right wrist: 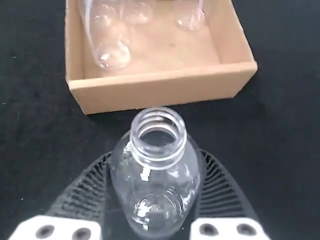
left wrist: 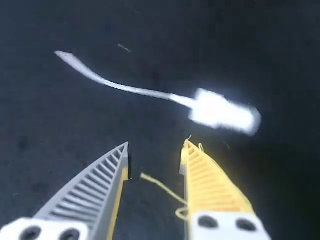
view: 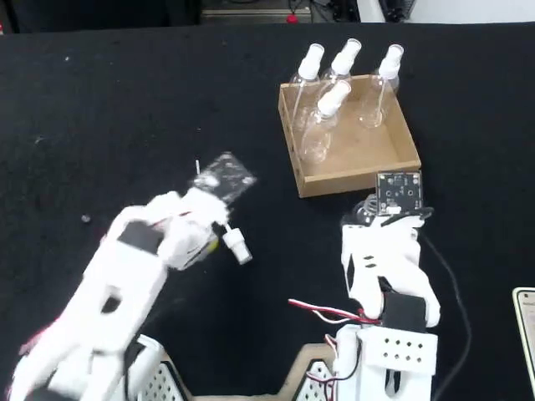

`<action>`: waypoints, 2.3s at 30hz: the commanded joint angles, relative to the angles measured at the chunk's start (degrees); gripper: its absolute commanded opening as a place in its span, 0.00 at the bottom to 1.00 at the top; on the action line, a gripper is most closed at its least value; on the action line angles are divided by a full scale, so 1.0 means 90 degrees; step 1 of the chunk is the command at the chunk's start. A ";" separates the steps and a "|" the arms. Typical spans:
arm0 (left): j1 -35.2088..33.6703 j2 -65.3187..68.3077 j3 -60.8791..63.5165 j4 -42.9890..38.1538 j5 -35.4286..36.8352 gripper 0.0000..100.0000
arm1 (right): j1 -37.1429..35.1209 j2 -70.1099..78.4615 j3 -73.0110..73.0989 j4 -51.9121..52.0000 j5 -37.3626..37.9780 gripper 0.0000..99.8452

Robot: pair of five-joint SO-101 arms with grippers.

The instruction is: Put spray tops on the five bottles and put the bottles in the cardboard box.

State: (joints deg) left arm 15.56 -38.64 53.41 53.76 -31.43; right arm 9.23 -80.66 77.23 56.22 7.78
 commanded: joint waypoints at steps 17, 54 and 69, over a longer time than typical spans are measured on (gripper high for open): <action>0.0562 0.2852 -0.2164 0.0332 -0.2882 0.31 | 0.0147 -0.0132 -0.0024 0.0020 -0.0088 0.07; 0.0737 0.4288 -0.2945 0.1065 -0.2432 0.30 | 0.0479 -0.0142 -0.0034 -0.0010 -0.0098 0.07; 0.1021 0.4298 -0.2701 0.1065 -0.2393 0.05 | 0.0488 -0.0151 -0.0024 -0.0010 -0.0107 0.07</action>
State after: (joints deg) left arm 24.18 1.10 29.85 62.99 -53.76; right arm 12.75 -80.66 77.32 56.22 7.25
